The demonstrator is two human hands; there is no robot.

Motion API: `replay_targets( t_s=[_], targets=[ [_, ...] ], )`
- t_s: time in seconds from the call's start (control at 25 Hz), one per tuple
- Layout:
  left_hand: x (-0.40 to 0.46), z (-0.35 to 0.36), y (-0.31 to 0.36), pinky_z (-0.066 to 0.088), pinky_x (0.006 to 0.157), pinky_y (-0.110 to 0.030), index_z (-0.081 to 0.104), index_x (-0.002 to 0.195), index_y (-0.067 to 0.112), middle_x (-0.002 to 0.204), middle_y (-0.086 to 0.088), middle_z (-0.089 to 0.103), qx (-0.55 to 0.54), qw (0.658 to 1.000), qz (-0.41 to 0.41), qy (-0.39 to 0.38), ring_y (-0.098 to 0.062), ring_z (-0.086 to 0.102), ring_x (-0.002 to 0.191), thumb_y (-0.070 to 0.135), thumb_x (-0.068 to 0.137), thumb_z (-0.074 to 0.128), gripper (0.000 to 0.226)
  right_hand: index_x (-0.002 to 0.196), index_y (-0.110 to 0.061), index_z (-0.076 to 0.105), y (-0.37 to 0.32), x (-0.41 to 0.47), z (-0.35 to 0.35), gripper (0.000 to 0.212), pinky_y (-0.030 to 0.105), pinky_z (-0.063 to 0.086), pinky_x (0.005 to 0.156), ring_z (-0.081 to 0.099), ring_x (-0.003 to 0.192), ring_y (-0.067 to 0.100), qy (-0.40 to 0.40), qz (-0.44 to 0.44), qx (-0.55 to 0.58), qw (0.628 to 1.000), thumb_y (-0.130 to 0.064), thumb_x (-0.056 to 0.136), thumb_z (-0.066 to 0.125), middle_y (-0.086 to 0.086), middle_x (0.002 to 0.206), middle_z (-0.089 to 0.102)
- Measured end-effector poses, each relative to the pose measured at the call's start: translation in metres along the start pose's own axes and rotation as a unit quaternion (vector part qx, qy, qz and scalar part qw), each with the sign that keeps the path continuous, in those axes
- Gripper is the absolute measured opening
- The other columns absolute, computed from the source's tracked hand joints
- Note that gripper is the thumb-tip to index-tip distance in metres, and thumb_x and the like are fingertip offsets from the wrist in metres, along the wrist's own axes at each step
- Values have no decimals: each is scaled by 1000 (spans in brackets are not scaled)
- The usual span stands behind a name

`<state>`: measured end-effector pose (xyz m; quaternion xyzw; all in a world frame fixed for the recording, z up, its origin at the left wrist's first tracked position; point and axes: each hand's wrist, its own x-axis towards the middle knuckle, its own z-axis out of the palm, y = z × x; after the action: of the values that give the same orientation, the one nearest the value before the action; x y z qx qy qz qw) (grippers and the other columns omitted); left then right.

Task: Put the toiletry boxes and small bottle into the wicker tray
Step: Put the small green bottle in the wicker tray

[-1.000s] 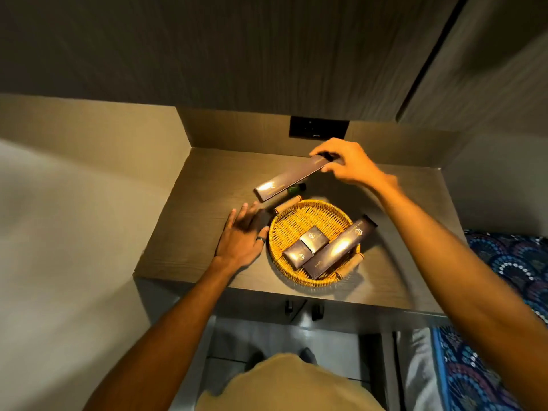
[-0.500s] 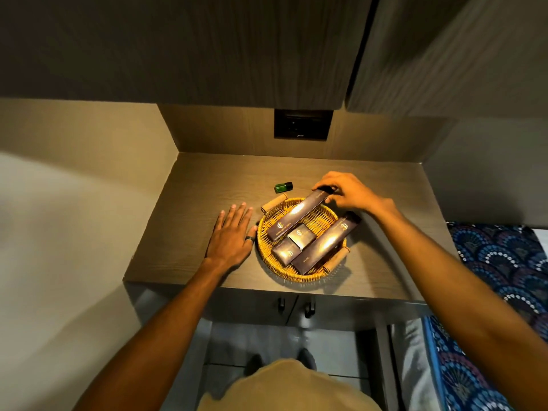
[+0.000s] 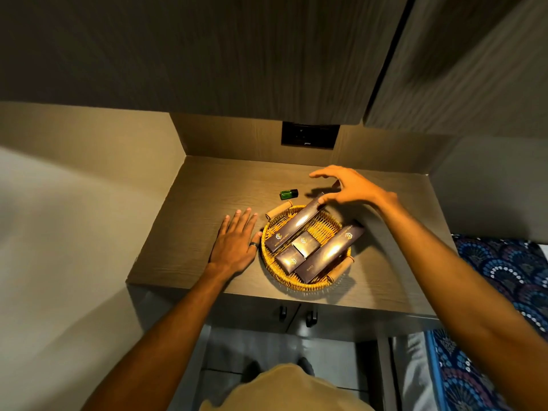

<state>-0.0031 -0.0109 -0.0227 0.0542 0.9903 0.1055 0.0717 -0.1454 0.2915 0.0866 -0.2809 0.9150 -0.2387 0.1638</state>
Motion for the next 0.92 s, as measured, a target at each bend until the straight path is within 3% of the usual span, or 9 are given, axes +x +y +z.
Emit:
replay_targets(
  t_s=[0.12,0.2,0.32,0.44,0.6,0.68,0.76,0.92],
  targets=[
    [-1,-2,0,-3,131,-47,5,164,24,174,-2,1,-2,1000,-1,0,-21,-5,161,46,109,21,62,143,-18,56,-32,37,3,55,44,44,112,52,135,26,8,-7,-31,999,-26,91,73,10,144,58],
    [-1,-3,1,-4,131,-46,4,164,24,174,-2,0,-5,1000,-1,-2,-20,-5,161,46,109,20,62,142,-13,56,-53,63,18,53,40,43,114,54,136,27,-33,28,-61,997,-20,92,71,12,143,60],
    [-2,-4,1,-5,131,-45,5,164,25,174,0,1,-14,1000,-5,-1,-19,-5,161,47,109,20,62,129,-11,67,-66,86,42,43,40,52,105,64,125,29,-77,77,-116,987,-12,87,74,13,133,68],
    [-1,-4,1,-4,131,-44,7,164,25,174,0,3,-17,1000,-5,2,-19,-3,161,48,109,21,61,117,-9,72,-67,92,47,31,39,55,94,68,117,33,-53,101,-127,985,-7,87,72,16,124,70],
    [-1,-3,0,-3,131,-44,9,164,24,174,0,6,-22,1000,0,9,-19,-1,161,47,109,22,61,126,-8,67,-62,80,22,37,41,50,104,62,123,32,37,90,-64,993,-14,90,72,18,130,65],
    [-1,-2,0,-2,131,-45,10,164,24,174,-1,7,-20,1000,1,13,-20,0,161,47,109,23,61,128,-8,67,-54,59,3,47,34,51,102,65,120,28,90,76,-34,992,-20,85,79,15,128,68],
    [-1,-1,0,-2,131,-46,10,164,24,174,-2,7,-21,1000,2,14,-21,0,161,46,109,24,61,116,-11,74,-44,29,-10,44,25,54,89,71,105,20,123,67,12,990,-24,76,87,7,111,76],
    [-1,1,0,-1,131,-47,9,164,23,174,-2,5,-18,1000,2,12,-21,-1,161,46,109,23,61,101,-23,81,-30,-28,-5,25,7,47,76,68,89,5,66,28,-8,997,-25,77,85,-13,94,74]
  ],
)
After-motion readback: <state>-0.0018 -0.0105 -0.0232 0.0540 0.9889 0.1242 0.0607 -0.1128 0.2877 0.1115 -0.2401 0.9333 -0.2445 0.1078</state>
